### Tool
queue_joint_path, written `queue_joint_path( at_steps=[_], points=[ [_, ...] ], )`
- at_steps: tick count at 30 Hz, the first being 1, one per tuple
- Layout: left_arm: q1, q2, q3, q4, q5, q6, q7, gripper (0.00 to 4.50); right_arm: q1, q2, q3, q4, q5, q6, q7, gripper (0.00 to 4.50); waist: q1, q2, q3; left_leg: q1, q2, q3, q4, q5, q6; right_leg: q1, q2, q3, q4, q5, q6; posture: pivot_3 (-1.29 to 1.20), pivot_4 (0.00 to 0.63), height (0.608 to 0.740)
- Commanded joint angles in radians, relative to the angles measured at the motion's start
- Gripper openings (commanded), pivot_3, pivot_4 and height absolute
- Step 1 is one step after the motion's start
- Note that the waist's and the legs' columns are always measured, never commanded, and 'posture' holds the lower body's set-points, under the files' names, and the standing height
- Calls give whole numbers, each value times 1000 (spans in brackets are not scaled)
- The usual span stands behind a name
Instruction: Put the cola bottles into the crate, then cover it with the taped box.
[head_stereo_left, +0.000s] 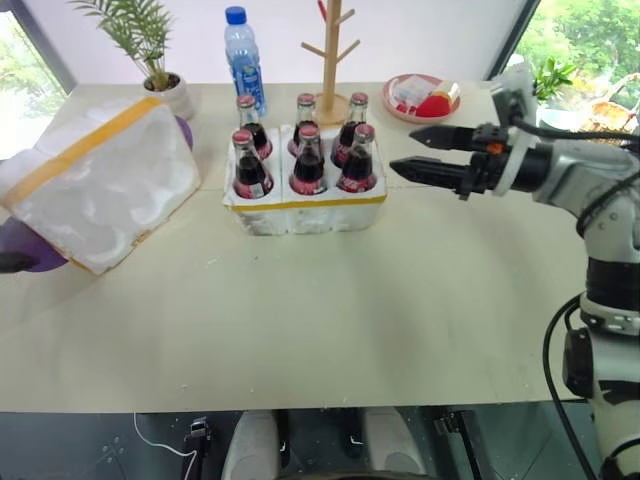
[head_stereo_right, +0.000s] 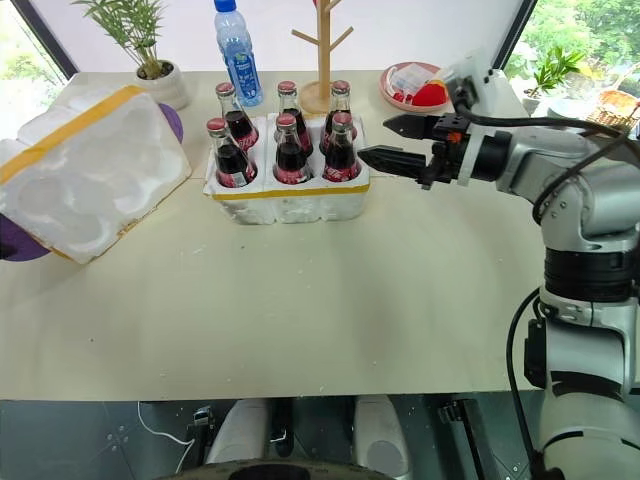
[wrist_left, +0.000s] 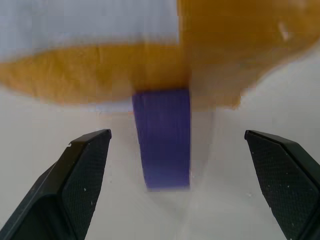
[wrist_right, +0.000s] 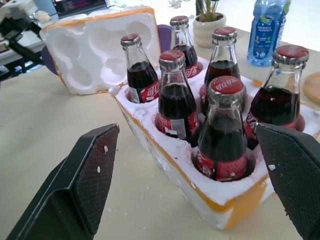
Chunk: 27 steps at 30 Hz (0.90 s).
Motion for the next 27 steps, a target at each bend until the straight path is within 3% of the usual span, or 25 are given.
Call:
queue_joint_path(
  at_steps=[1, 3, 5, 8, 11, 13, 18, 27],
  points=[
    [-82, -20, -50, 87, 79, -35, 24, 4500, 34, -40, -61, -105, 61, 24, 1, 4427, -1, 0, 0, 0, 0, 0, 0, 0, 0, 0, 0, 0, 0, 0, 0, 0, 150, 740],
    [-100, -36, -68, 120, 105, -50, 31, 4500, 63, -54, -82, -144, 89, 43, -7, 4427, -5, 0, 0, 0, 0, 0, 0, 0, 1, 0, 0, 0, 0, 0, 0, 0, 150, 740],
    [-107, -45, -77, 140, 118, -56, 20, 3953, 84, -62, -97, -171, 107, 57, -20, 4500, -8, -1, 0, 0, 1, 0, 0, -1, 1, -1, 0, 0, 0, 0, 0, 0, 150, 740],
    [-120, -52, -77, 154, 124, -52, -13, 2637, 102, -72, -109, -190, 121, 67, -46, 4500, -6, -1, 0, 0, 1, 0, 0, 0, 1, -1, 0, 0, 1, 0, 0, 0, 150, 740],
    [-126, -55, -81, 157, 139, -63, -10, 1008, 109, -77, -125, -191, 151, 95, -66, 4500, -3, -1, 0, 0, 1, 0, 1, 0, 1, -1, -1, 0, 1, 0, 0, 0, 150, 740],
    [-132, -56, -80, 156, 147, -73, 1, 316, 114, -90, -128, -192, 163, 98, -61, 4500, -2, -1, 0, 0, 1, 0, 1, 0, 1, -1, -1, 0, 1, 0, 0, 0, 150, 740],
    [-164, -63, -41, 131, 129, -152, 149, 316, 144, -136, -131, -185, 134, 63, -65, 4500, 2, -2, 0, -1, 1, -1, 1, 0, 1, -1, -2, 0, 1, 0, 0, 0, 150, 740],
    [-237, -184, 32, -100, 146, -463, 862, 316, 258, -233, -202, -163, 134, 65, -55, 4500, 4, -8, 0, -1, 1, -1, 2, 0, 1, 1, -4, 0, 0, 2, 3, 0, 150, 740]
  ],
)
